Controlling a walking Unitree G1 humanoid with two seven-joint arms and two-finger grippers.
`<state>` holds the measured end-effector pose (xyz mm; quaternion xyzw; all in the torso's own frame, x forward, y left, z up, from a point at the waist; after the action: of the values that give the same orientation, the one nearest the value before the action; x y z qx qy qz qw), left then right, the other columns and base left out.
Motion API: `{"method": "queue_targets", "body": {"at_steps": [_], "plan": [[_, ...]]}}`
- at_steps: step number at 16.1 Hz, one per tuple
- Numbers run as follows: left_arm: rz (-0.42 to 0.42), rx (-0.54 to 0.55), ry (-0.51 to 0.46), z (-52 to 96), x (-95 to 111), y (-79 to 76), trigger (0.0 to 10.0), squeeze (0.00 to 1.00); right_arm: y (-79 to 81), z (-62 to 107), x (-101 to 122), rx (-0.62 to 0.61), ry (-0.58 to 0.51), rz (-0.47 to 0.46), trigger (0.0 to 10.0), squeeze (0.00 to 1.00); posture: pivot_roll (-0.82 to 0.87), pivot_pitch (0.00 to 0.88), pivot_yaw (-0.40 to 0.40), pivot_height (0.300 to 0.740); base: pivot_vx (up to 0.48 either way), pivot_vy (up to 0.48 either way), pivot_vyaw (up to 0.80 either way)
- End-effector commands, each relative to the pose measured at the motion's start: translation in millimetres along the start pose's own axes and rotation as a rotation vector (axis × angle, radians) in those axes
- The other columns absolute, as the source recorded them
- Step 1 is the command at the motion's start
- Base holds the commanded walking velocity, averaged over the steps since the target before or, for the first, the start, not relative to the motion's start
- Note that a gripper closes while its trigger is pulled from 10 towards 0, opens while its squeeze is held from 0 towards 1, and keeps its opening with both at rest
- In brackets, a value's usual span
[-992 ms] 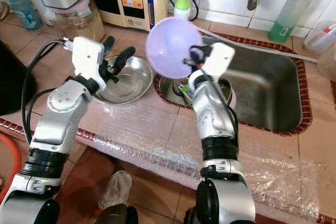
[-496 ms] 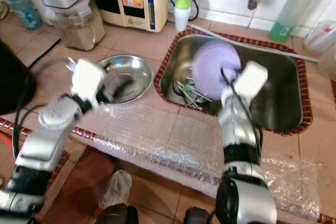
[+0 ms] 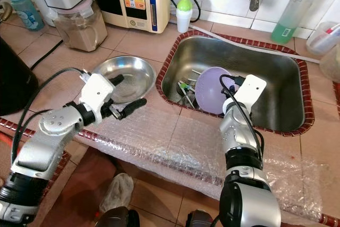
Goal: Kitchen organization
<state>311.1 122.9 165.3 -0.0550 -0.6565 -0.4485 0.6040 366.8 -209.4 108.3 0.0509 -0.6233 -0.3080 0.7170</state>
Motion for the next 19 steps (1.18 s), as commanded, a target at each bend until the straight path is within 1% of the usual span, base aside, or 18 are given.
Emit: {"method": "queue_targets", "body": {"at_steps": [1,2,4,5,7,8,9,10,11,12,13,14,15,16,17,18,19], "plan": [[-0.003,-0.016,-0.001,0.2,2,1.4,10.0,1.00,-0.1,5.1,-20,0.042,0.066,0.003,10.0,1.00,0.05,0.099,0.050,0.740,0.000,0.000,0.00],[-0.001,-0.017,0.000,0.3,1,1.8,10.0,1.00,2.9,4.9,-19,0.066,0.059,0.022,10.0,1.00,0.05,0.099,0.050,0.740,0.000,0.000,0.00],[0.005,-0.042,0.003,0.0,1,1.6,10.0,1.00,14.2,3.5,-13,0.137,0.054,-0.016,10.0,1.00,0.05,0.097,0.051,0.740,0.000,0.000,0.00],[0.003,-0.039,0.007,0.4,0,3.3,10.0,1.00,20.9,3.5,-7,0.178,0.021,-0.058,10.0,1.00,0.05,0.097,0.051,0.740,0.000,0.000,0.00],[-0.014,0.012,0.031,1.8,-4,12.8,10.0,1.00,34.4,5.4,8,0.268,-0.054,-0.089,10.0,1.00,0.05,0.094,0.048,0.740,0.000,0.000,0.00],[-0.023,0.078,0.048,2.8,-7,22.3,10.0,1.00,42.0,8.0,16,0.320,-0.099,-0.104,10.0,1.00,0.05,0.093,0.046,0.740,0.000,0.000,0.00],[-0.037,0.236,0.076,5.5,-11,43.3,10.0,1.00,53.9,14.8,25,0.417,-0.164,-0.079,10.0,1.00,0.05,0.092,0.041,0.740,0.000,0.000,0.00],[-0.037,0.266,0.084,6.4,-11,47.2,10.0,1.00,56.0,16.1,26,0.435,-0.168,-0.081,10.0,1.00,0.05,0.092,0.041,0.740,0.000,0.000,0.00],[-0.035,0.337,0.111,9.6,-15,56.0,10.0,1.00,61.3,20.0,27,0.477,-0.179,-0.072,10.0,1.00,0.05,0.092,0.041,0.740,0.000,0.000,0.00],[-0.017,0.439,0.151,15.3,-22,67.8,10.0,1.00,70.1,26.9,27,0.549,-0.189,-0.048,10.0,1.00,0.05,0.090,0.037,0.740,0.000,0.000,0.00],[0.041,0.513,0.189,20.9,-30,74.8,10.0,1.00,77.0,34.1,26,0.610,-0.211,0.021,10.0,1.00,0.05,0.090,0.037,0.740,0.000,0.000,0.00],[0.071,0.541,0.212,24.1,-35,77.3,10.0,1.00,80.5,38.0,24,0.644,-0.216,0.057,10.0,1.00,0.05,0.091,0.037,0.740,0.000,0.000,0.00],[0.082,0.555,0.226,25.7,-39,78.2,10.0,1.00,81.5,39.6,21,0.656,-0.208,0.082,10.0,1.00,0.05,0.090,0.037,0.740,0.000,0.000,0.00],[0.106,0.580,0.249,28.0,-45,79.8,10.0,1.00,81.8,42.4,15,0.673,-0.198,0.142,10.0,1.00,0.05,0.090,0.038,0.740,0.000,0.000,0.00],[0.113,0.584,0.255,28.3,-46,80.1,10.0,1.00,79.5,42.1,13,0.665,-0.190,0.158,10.0,1.00,0.05,0.090,0.038,0.740,0.000,0.000,0.00],[0.112,0.589,0.256,27.9,-46,80.3,10.0,1.00,76.7,41.4,12,0.657,-0.187,0.200,10.0,1.00,0.05,0.090,0.038,0.740,0.000,0.000,0.00],[0.114,0.591,0.258,27.2,-46,81.0,10.0,1.00,76.9,41.1,5,0.685,-0.172,0.386,10.0,1.00,0.05,0.088,0.041,0.740,0.000,0.000,0.00]]}}
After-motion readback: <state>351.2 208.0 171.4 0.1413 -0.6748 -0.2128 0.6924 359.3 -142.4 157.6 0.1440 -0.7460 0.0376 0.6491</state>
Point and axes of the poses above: a point about 5 cm out from each wrist's last joint towards the gripper, its own z axis pointing back from the gripper into the wrist, its own x axis along the axis of the wrist's last joint, y = z × x, the point moved 1 cm from there along -z, pointing out of the wrist towards the gripper, and after that the axes turned 13 degrees about -z, right-handed, at the moved point
